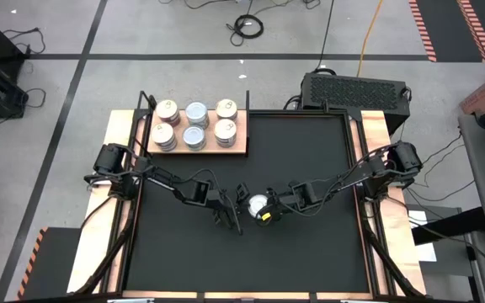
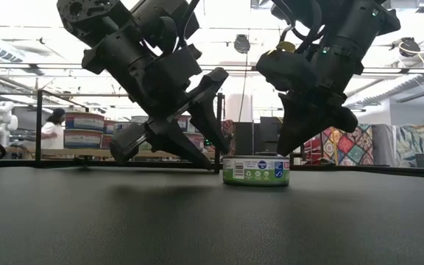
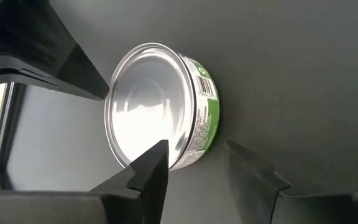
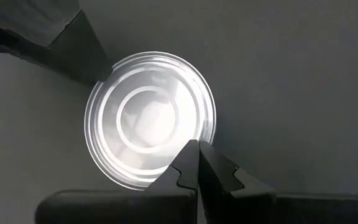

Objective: Stack canned seafood by type on shelf
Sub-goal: Stack the green tuna can on top of the other green tuna cans on the shelf

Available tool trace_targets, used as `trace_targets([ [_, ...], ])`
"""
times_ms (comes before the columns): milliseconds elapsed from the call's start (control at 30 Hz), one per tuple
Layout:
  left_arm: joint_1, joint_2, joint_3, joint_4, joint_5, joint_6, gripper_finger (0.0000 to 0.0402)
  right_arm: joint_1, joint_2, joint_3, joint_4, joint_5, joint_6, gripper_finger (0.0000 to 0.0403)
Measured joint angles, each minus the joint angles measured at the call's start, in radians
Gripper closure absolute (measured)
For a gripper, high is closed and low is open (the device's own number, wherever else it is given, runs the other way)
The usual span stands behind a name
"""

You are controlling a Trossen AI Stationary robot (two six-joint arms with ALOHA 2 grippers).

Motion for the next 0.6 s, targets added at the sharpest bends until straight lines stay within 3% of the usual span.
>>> trace_targets([
  [300,-0.003,0.016,0.009,0.006,0.002,0.069,0.0267,0.000,0.000,0.000,-0.001,0.000,-0.009,0.0403],
  [600,-0.022,0.085,0.074,0.003,-0.069,0.079,0.0272,0.005,0.000,0.000,-0.004,0.002,-0.026,0.0403],
])
